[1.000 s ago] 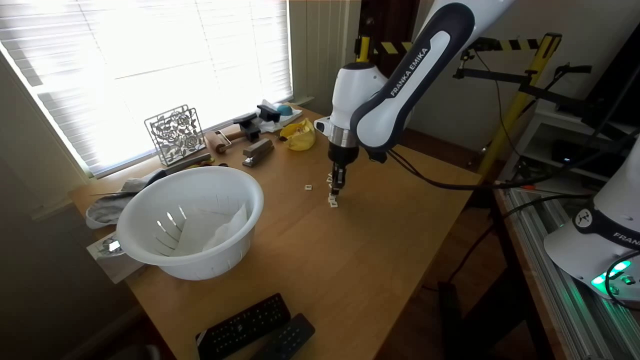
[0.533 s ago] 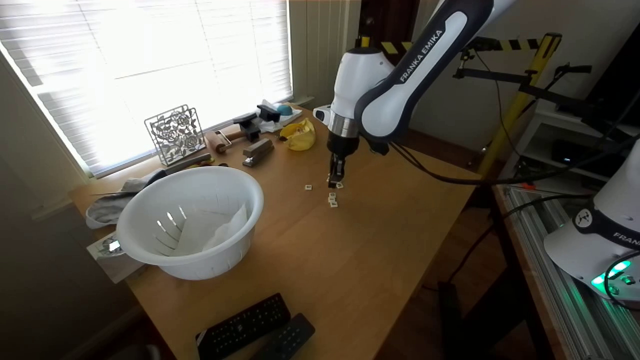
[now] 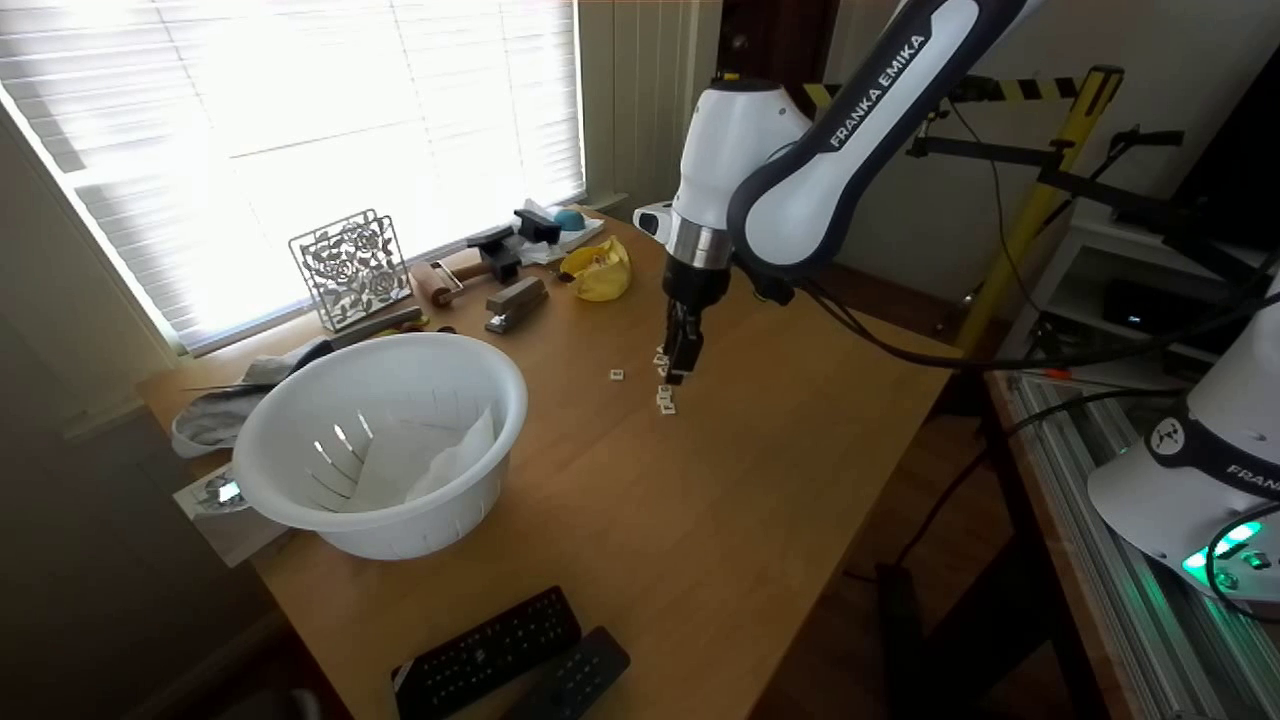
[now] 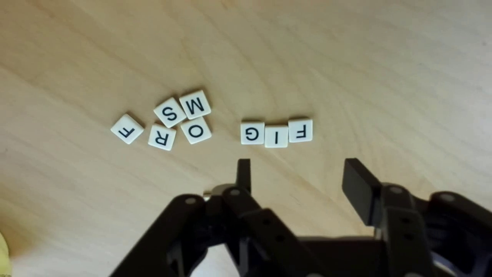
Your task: Move the letters to the left
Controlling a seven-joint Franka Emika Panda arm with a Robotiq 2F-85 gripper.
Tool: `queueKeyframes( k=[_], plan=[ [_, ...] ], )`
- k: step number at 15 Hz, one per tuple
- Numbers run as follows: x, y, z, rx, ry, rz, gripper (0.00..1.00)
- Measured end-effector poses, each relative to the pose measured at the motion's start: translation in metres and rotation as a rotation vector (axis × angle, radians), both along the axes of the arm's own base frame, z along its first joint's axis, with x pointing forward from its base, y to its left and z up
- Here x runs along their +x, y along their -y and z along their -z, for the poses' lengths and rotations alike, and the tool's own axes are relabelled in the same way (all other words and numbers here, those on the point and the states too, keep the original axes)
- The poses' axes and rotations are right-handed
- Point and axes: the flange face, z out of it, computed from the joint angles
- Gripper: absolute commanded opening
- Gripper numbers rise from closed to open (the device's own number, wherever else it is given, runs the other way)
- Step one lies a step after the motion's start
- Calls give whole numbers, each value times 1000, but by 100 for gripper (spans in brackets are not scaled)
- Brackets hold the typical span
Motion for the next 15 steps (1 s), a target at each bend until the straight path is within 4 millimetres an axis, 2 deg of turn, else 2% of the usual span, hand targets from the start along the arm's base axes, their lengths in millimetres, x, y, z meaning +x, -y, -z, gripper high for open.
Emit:
queueKeyframes(
  k=[2,10,15],
  plan=[
    [-5,-1,-5,-2,3,-1,100],
    [-17,-1,-29,-12,25,5,100],
    [-18,-1,-29,-12,24,5,100]
  ],
)
